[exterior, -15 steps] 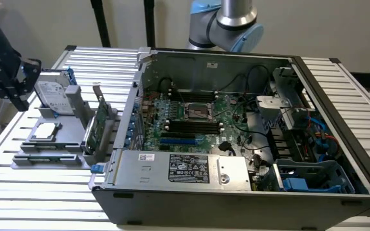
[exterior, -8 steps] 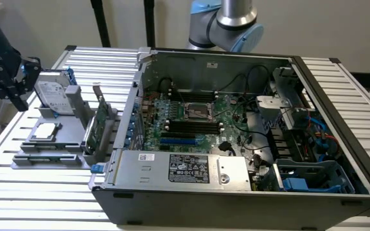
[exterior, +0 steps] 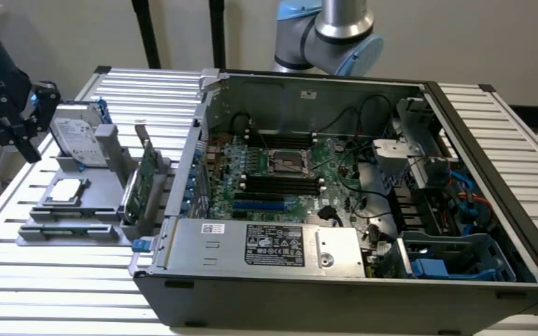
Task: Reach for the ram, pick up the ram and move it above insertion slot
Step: 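Pick up the ram and move it above insertion slot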
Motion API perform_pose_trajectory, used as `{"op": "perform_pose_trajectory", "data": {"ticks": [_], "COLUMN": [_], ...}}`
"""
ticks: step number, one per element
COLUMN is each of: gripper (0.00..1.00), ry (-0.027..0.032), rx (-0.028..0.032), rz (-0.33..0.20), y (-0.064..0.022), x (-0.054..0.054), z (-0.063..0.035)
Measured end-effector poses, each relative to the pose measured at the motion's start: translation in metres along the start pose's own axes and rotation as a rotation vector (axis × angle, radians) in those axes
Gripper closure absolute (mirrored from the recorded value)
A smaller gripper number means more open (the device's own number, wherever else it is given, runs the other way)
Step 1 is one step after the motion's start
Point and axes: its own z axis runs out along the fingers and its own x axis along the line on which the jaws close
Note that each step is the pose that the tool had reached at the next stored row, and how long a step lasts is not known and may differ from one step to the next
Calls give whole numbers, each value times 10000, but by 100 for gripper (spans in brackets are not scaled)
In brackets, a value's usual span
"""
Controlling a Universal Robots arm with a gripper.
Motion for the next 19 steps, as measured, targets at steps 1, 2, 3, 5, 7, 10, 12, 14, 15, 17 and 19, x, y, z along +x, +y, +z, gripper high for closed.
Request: {"op": "perform_pose_trajectory", "data": {"ticks": [1,2,3,5,7,10,12,14,15,17,19], "gripper": [89,89,89,89,89,89,89,89,89,89,89], "ry": [8,16,22,38,53,75,90,104,113,128,143], "rx": [-1,-1,-2,-3,-5,-7,-8,-9,-10,-11,-12], "rz": [-180,-359,-545,-905,-1279,-1820,-2178,-2538,-2724,-3094,-3452], "y": [0,0,-1,-1,-1,-2,-3,-3,-4,-5,-5], "x": [0,0,0,0,1,0,0,1,1,0,1], "z": [3,8,13,22,31,45,55,72,80,97,115]}}
